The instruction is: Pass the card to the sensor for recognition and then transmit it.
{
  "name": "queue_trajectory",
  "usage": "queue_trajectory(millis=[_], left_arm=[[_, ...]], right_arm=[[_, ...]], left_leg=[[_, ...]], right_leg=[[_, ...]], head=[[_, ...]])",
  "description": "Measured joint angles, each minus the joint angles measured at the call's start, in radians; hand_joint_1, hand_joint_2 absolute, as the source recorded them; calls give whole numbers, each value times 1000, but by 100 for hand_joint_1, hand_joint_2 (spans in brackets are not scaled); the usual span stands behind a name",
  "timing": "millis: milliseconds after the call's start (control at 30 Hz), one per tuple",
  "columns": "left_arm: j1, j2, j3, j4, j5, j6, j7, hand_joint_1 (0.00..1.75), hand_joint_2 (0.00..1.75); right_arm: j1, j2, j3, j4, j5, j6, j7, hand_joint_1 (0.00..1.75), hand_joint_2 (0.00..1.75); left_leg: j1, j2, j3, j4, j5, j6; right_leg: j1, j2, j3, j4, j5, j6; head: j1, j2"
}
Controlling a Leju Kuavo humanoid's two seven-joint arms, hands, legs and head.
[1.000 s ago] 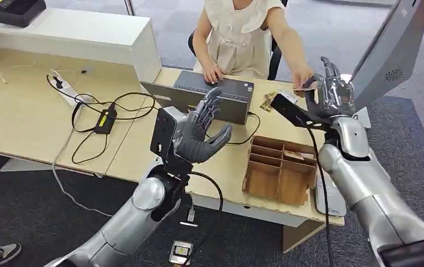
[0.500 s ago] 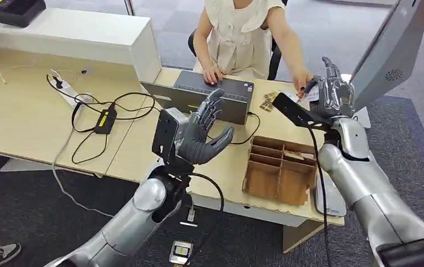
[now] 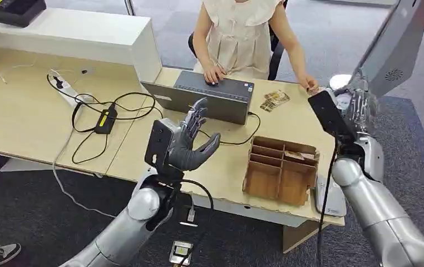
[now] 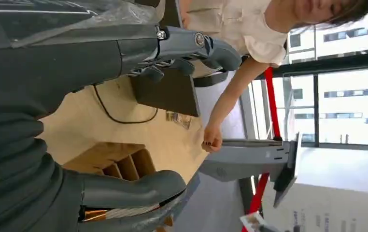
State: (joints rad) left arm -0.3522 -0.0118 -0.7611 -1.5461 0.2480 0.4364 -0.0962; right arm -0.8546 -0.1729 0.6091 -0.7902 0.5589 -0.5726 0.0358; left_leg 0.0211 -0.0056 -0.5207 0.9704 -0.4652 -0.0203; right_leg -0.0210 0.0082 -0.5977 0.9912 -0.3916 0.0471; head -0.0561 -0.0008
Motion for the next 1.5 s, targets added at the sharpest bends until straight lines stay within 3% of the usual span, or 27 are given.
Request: queue_trajectory(millis=[267,533,667,800,1067,1500], left_arm=[[46,16,26,-34,-18,-21,11,0,175],[51,17,34,-37,-16,-36,0,0,175],[50,17,34,-39,3,-27,-1,0,175],[49,16,34,-44,7,-30,-1,0,175],[48,11,35,-44,-1,-71,5,0,175],[55,10,34,-44,-9,-64,19,0,175]], right_arm=[[215,-126,-149,-233,45,55,71,175,175],[317,-171,-214,-328,160,151,73,175,175],[333,-172,-212,-329,166,227,67,175,175],[346,-164,-205,-319,162,259,68,175,175],[368,-125,-181,-250,128,282,80,175,175],[371,-111,-170,-127,86,278,53,175,175]], left_leg=[[0,0,0,0,0,0],[0,1,0,0,0,0],[0,1,0,0,0,0],[0,1,0,-1,0,0],[0,1,-1,-1,0,0],[0,0,-1,-1,0,0]], right_leg=[[0,0,0,0,0,0],[0,0,0,0,0,0],[0,0,0,0,0,0],[0,0,0,0,0,0],[0,0,0,0,0,0],[0,0,0,0,0,0]], head=[[0,0],[0,0],[0,0],[0,0],[0,0],[0,0]])
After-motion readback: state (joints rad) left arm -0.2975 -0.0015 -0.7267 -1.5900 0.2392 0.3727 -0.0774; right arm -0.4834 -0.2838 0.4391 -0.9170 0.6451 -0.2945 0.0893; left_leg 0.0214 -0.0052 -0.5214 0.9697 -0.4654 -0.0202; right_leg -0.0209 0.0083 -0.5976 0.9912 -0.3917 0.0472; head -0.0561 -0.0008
